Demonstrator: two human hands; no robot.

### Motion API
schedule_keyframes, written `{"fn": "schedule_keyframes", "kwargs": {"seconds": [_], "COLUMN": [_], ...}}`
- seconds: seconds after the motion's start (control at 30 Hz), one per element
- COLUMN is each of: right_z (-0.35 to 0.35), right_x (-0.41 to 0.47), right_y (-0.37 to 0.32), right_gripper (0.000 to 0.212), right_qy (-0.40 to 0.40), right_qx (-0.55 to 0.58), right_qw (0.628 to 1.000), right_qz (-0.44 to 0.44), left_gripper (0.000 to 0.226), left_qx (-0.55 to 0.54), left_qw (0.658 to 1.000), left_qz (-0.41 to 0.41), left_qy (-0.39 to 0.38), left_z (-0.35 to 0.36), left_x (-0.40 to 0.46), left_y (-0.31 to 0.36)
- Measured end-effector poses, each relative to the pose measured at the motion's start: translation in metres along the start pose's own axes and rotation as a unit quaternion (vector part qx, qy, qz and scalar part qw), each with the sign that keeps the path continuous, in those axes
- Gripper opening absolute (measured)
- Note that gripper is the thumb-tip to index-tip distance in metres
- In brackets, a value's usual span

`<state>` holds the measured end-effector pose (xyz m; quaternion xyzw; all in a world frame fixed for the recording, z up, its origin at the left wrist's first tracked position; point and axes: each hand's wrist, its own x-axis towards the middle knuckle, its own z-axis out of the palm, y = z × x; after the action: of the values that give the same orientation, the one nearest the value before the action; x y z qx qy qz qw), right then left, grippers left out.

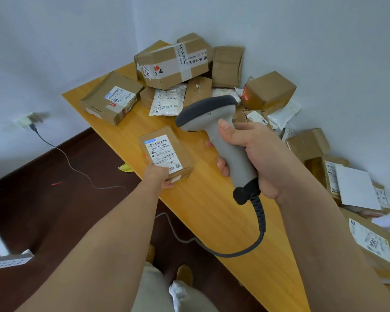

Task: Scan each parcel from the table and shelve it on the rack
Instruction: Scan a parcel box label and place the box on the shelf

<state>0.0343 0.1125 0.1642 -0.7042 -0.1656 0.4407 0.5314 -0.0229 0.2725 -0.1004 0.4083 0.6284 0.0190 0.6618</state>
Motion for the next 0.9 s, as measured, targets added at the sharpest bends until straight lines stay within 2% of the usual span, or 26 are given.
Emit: {"fn": "schedule_keyframes", "kwargs": {"seconds": [0.17,0.27,0.33,0.47,0.53,0.67,0.73,0.8,0.9], "right_z": [-0.012,-0.012,-0.003,0.044,0.080,0.161,0.204,0.251,0.329], "right_x": [0.000,0.018,0.034,0.051,0.047,0.017,-0.006,-0.035,-0.084], "right_y": [0.022,0.047,0.066,0.094,0.098,0.092,0.087,0.084,0.087], "right_gripper": [0.025,0.020,0.027,0.041,0.046,0.050,0.051,0.049,0.043], "right_qy": [-0.019,-0.005,0.016,-0.010,-0.029,-0.091,-0.116,-0.142,-0.194], "right_qx": [-0.012,-0.012,-0.006,0.020,0.016,-0.013,-0.042,-0.059,-0.058], "right_qw": [1.000,1.000,1.000,0.999,0.999,0.994,0.989,0.983,0.974], "right_qz": [-0.016,-0.015,0.004,0.024,0.011,-0.054,-0.080,-0.096,-0.101], "left_gripper": [0.038,0.036,0.036,0.030,0.031,0.057,0.065,0.065,0.060], "left_qx": [-0.029,-0.086,-0.145,-0.238,-0.271,-0.322,-0.302,-0.299,-0.348], "left_qw": [0.999,0.993,0.980,0.945,0.936,0.926,0.931,0.930,0.907], "left_qz": [-0.001,-0.025,-0.031,0.015,0.039,0.089,0.129,0.166,0.216], "left_qy": [-0.016,-0.076,-0.134,-0.224,-0.222,-0.175,-0.159,-0.133,-0.097], "left_z": [0.000,-0.012,-0.028,-0.086,-0.125,-0.216,-0.265,-0.316,-0.396], "left_x": [-0.012,-0.025,-0.042,-0.085,-0.105,-0.141,-0.160,-0.179,-0.213], "left_y": [-0.010,-0.024,-0.032,-0.041,-0.046,-0.073,-0.094,-0.119,-0.167]}}
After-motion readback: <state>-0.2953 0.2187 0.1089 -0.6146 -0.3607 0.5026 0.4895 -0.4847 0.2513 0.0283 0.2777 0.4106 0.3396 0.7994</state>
